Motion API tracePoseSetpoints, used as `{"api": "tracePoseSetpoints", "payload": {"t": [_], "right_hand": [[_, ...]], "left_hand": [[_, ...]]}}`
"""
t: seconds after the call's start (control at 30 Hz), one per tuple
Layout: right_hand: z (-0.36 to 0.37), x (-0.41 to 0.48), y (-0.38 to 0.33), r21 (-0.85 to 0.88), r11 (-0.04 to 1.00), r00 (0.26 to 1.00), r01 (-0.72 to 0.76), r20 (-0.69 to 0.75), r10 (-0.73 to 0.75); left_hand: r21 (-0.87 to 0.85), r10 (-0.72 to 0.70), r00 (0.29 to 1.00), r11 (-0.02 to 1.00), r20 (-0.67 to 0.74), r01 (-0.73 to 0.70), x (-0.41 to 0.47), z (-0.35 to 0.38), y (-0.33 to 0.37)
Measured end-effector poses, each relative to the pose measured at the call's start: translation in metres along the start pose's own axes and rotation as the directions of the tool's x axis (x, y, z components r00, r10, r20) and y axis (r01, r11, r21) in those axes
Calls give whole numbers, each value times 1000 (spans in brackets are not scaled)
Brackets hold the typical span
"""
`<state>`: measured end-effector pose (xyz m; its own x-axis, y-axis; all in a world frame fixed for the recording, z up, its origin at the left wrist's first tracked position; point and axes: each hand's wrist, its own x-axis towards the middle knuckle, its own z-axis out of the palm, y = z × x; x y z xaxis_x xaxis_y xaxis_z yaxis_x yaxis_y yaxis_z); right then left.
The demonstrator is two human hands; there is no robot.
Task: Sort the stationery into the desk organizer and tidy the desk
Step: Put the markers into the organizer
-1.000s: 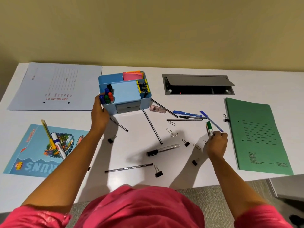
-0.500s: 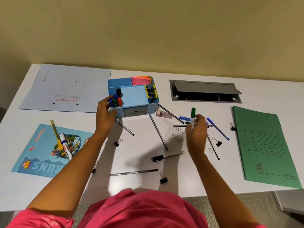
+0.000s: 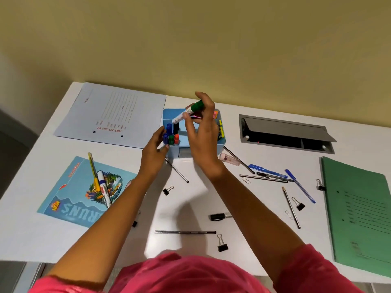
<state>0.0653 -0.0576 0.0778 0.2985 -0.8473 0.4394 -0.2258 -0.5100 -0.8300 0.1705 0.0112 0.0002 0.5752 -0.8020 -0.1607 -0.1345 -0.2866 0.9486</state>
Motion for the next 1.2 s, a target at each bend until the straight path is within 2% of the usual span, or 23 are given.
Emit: {"api": "tracePoseSetpoints", "payload": {"t": [0.23, 0.27, 0.37, 0.43, 0.57, 0.7, 0.77, 0.97, 1.2], "right_hand": [[27, 16, 12, -110, 994, 970, -3, 240, 30], [26, 12, 13, -110, 994, 974, -6, 222, 30], [20, 1, 14, -41, 999, 998, -31, 51, 33], [17, -6, 18, -24, 998, 999, -52, 3, 52], [15, -12, 31, -53, 998, 991, -17, 128, 24], [19, -12, 43, -143, 989, 956, -35, 282, 75], [22, -11, 47, -197, 980, 943, 6, 327, 60], [30, -16, 62, -359, 913, 913, 194, 406, -34], [35, -34, 67, -372, 904, 892, 212, 452, -23]], "left_hand": [[59, -8, 1000, 998, -10, 9, -2, 1, -2], [53, -10, 1000, 999, -12, 11, -2, 1, -2], [41, -40, 999, 998, -24, 41, -2, 3, 2], [36, -53, 998, 998, -29, 54, -2, 5, 5], [55, -60, 998, 997, -21, 61, -1, 7, 5], [63, -53, 998, 996, -34, 55, -2, 10, 3], [47, -52, 998, 997, -43, 54, -4, 11, 3], [68, -39, 997, 997, -66, 44, -5, 12, 1], [97, -12, 998, 995, -58, 18, -6, 11, 1]]}}
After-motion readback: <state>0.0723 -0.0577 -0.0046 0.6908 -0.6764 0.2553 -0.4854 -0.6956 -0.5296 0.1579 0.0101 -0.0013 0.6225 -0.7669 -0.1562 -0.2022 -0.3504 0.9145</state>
